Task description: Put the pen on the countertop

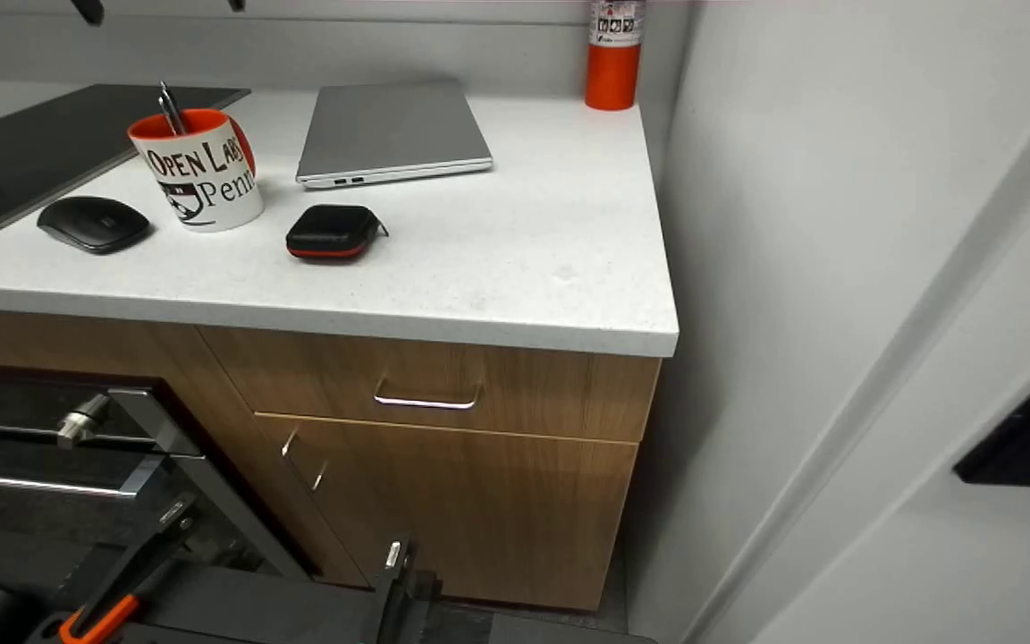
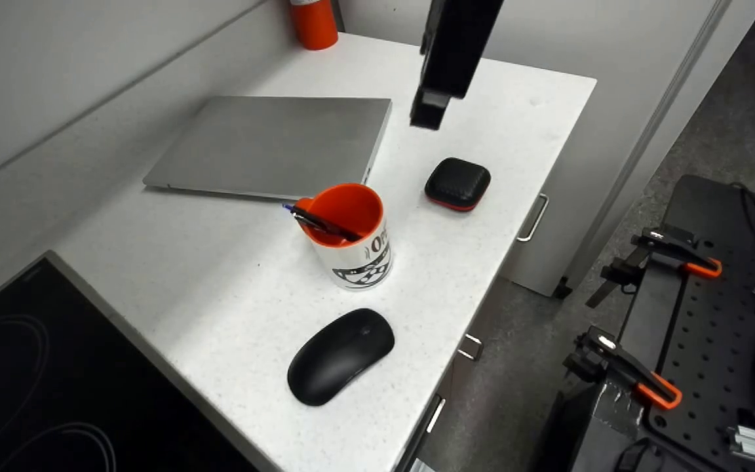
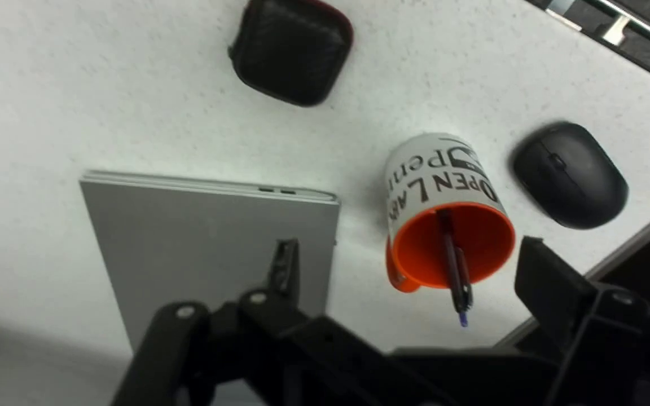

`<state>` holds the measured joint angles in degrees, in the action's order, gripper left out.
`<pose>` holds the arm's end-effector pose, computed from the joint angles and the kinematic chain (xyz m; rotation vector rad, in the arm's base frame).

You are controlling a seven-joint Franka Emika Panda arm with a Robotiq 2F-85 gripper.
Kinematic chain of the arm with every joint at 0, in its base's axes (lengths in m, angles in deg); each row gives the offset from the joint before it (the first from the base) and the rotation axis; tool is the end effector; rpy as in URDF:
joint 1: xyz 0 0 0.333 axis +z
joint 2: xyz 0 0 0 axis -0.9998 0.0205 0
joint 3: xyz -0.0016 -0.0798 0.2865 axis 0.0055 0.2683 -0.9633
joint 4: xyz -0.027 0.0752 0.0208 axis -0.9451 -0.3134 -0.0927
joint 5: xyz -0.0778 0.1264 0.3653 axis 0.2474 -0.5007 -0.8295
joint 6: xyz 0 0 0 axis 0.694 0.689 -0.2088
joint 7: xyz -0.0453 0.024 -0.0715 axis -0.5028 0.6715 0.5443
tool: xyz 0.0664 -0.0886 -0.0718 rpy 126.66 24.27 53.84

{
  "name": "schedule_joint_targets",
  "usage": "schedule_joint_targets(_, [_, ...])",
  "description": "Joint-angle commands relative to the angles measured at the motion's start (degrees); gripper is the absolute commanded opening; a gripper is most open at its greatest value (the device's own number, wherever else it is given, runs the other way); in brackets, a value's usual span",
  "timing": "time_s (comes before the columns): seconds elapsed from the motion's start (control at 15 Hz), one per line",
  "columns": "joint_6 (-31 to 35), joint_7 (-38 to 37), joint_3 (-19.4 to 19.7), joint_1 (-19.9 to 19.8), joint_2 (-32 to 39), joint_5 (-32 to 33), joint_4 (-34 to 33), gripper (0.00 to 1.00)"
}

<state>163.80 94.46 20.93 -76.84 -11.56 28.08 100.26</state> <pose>0.4264 0.0862 0.4074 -2.9786 -0.7541 -0.4973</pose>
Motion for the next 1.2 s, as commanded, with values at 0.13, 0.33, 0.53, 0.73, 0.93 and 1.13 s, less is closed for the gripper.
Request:
schedule_joint_targets(0.13, [1.84, 4.36, -0.61, 3.78, 4.97, -4.89, -2.57, 1.0])
schedule_joint_targets(0.33, [1.84, 4.68, -1.01, 4.0, 6.23, -5.44, -3.09, 1.0])
schedule_joint_targets(0.53, [1.84, 4.66, -0.89, 3.77, 5.98, -5.41, -3.02, 1.0])
schedule_joint_targets(0.73, [4.99, 8.5, -0.2, 5.87, 9.52, -7.99, -4.89, 1.0])
schedule_joint_targets(0.93, [7.38, 10.14, -1.01, 6.48, 13.53, -7.85, -7.56, 1.0])
schedule_joint_targets(1.13, [9.16, 12.46, -1.83, 6.87, 18.45, -9.32, -11.09, 1.0])
